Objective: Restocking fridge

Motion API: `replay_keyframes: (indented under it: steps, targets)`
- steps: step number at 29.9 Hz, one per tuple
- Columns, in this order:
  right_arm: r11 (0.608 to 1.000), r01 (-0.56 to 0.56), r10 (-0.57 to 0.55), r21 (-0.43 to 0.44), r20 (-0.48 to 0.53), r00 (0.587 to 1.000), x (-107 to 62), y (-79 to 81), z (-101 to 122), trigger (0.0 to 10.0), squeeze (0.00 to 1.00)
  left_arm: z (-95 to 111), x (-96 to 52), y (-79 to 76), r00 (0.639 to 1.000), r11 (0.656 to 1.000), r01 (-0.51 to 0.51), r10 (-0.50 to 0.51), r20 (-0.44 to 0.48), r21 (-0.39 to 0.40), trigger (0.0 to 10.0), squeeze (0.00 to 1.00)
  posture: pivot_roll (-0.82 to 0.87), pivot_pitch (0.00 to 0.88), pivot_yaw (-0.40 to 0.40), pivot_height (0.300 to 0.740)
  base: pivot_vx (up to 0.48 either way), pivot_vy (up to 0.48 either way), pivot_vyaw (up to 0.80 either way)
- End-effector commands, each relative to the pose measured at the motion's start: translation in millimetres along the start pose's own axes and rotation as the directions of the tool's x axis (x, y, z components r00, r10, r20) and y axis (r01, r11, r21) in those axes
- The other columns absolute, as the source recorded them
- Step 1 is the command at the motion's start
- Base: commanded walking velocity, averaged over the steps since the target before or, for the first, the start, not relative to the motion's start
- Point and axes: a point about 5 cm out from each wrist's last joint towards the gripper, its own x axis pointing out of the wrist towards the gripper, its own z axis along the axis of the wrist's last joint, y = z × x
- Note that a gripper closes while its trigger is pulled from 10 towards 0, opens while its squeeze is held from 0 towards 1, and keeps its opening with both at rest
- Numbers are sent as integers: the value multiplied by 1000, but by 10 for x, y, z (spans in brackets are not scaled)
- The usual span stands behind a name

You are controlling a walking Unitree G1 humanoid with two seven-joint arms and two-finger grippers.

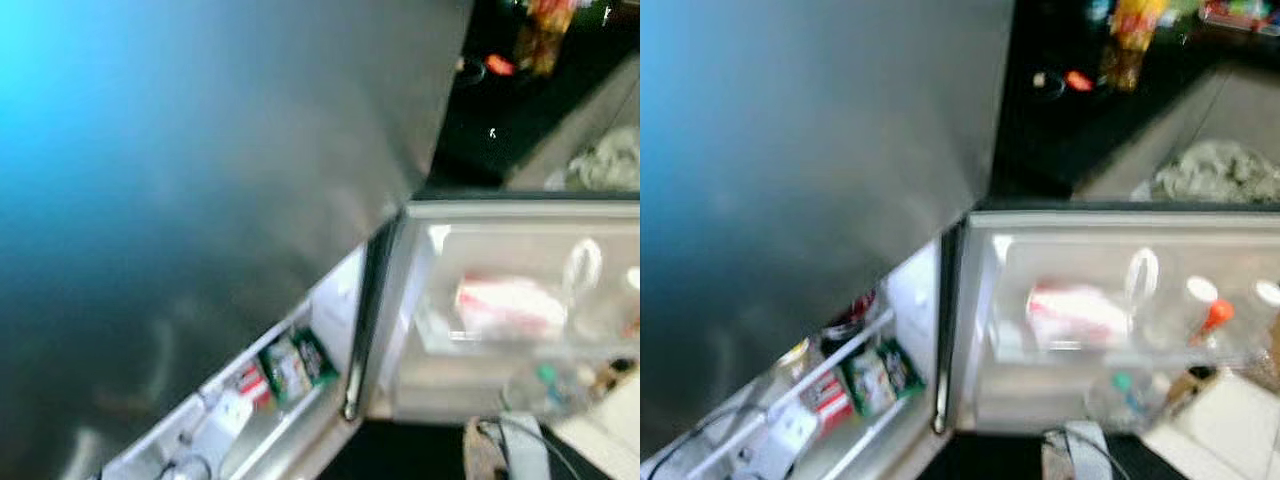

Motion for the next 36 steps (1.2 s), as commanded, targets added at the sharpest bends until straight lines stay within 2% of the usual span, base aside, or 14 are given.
replay_keyframes:
  steps: [1, 36]
  targets:
    - [1000, 8, -8, -4, 4, 1000, -2, -21, 13, 10000, 0, -85, -22, -17, 1000, 1000, 6, -7, -30, -7, 10000, 216, 27, 0, -41, 740, 0, 0, 800]
    - [1000, 9, -9, -11, -6, 1000, -4, -27, -7, 10000, 0, -99, -26, -41, 999, 1000, 10, -10, -36, -6, 10000, 224, 27, 0, -44, 740, 0, 0, 800]
